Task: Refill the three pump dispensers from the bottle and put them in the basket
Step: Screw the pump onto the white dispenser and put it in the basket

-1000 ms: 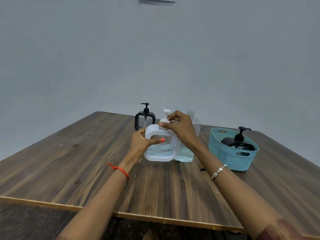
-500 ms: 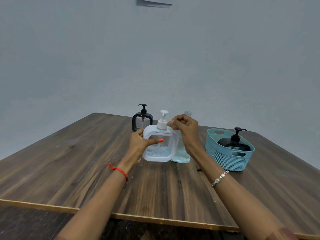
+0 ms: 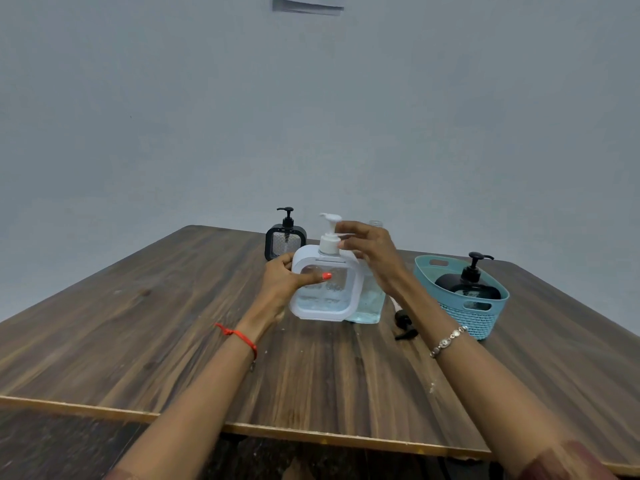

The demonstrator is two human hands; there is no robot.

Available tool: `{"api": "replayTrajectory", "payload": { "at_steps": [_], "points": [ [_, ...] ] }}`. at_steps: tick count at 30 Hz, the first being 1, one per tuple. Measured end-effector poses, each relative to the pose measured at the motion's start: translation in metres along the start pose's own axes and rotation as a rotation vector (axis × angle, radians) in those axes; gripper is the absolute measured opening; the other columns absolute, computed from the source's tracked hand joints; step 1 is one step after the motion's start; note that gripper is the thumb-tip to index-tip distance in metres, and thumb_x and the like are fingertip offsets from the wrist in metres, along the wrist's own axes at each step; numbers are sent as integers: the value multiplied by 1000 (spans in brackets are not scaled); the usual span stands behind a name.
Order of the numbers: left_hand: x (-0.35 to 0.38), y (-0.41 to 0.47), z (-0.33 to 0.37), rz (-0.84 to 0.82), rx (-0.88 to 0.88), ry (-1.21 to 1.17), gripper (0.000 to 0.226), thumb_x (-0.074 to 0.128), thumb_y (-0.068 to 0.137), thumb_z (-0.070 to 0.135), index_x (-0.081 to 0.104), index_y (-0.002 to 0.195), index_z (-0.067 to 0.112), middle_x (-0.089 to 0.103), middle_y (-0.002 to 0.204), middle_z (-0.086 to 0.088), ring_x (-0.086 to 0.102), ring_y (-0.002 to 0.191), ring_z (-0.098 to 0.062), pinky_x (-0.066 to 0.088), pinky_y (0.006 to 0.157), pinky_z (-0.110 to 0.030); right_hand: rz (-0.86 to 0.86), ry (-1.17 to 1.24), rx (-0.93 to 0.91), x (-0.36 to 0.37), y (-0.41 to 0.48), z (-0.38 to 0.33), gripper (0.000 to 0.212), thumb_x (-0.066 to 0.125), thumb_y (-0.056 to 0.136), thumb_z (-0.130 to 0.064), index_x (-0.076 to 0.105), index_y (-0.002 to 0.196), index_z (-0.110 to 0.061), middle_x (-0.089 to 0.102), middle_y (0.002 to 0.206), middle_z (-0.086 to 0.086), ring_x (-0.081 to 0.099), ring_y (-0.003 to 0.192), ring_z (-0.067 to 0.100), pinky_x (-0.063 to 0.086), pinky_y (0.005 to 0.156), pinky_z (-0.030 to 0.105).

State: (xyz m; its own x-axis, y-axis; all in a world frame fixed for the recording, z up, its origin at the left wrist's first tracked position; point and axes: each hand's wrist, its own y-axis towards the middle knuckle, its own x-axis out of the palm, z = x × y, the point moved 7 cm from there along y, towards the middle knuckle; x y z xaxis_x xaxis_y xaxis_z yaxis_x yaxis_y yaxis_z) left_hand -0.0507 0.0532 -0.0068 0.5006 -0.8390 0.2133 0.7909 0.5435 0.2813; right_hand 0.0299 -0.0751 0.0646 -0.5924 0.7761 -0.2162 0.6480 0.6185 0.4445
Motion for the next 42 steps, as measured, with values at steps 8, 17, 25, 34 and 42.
{"api": "replayTrajectory", "payload": {
  "at_steps": [8,17,25,34,42],
  "points": [
    [3,-1,0,20,7,51,47,85,57,2,64,99,5,70,95,-14,67,85,-27,58,77,-40,180,-250,-19,9,-1,-6,34,86,62,-26,57,76,-17,55,69,-6,52,62,6,44,62,19],
    [-1,-1,1,26,4,29,45,84,56,0,64,96,8,70,92,-12,67,81,-25,58,72,-35,57,-146,99,9,1,4,20,84,63,-19,65,63,-17,64,65,-3,59,62,10,49,65,29],
    [-4,-3,1,34,0,5,37,82,58,-3,65,87,12,70,83,-6,67,72,-20,58,64,-29,-80,-13,115,13,4,10,32,76,72,-5,68,103,-10,71,102,8,66,98,23,48,98,43],
    [-3,-6,-5,56,-26,-16,38,82,58,-4,64,89,7,69,82,-8,68,69,-19,57,60,-27,114,-126,87,12,-3,10,30,83,64,-18,71,92,-12,73,82,2,68,68,10,53,65,22],
    [-4,-4,-5,71,0,19,41,84,56,-1,65,92,7,70,88,-11,68,75,-22,58,65,-30,191,-283,60,13,-6,4,19,82,66,-30,70,71,-16,68,71,-1,62,61,10,46,56,19]
  ]
}}
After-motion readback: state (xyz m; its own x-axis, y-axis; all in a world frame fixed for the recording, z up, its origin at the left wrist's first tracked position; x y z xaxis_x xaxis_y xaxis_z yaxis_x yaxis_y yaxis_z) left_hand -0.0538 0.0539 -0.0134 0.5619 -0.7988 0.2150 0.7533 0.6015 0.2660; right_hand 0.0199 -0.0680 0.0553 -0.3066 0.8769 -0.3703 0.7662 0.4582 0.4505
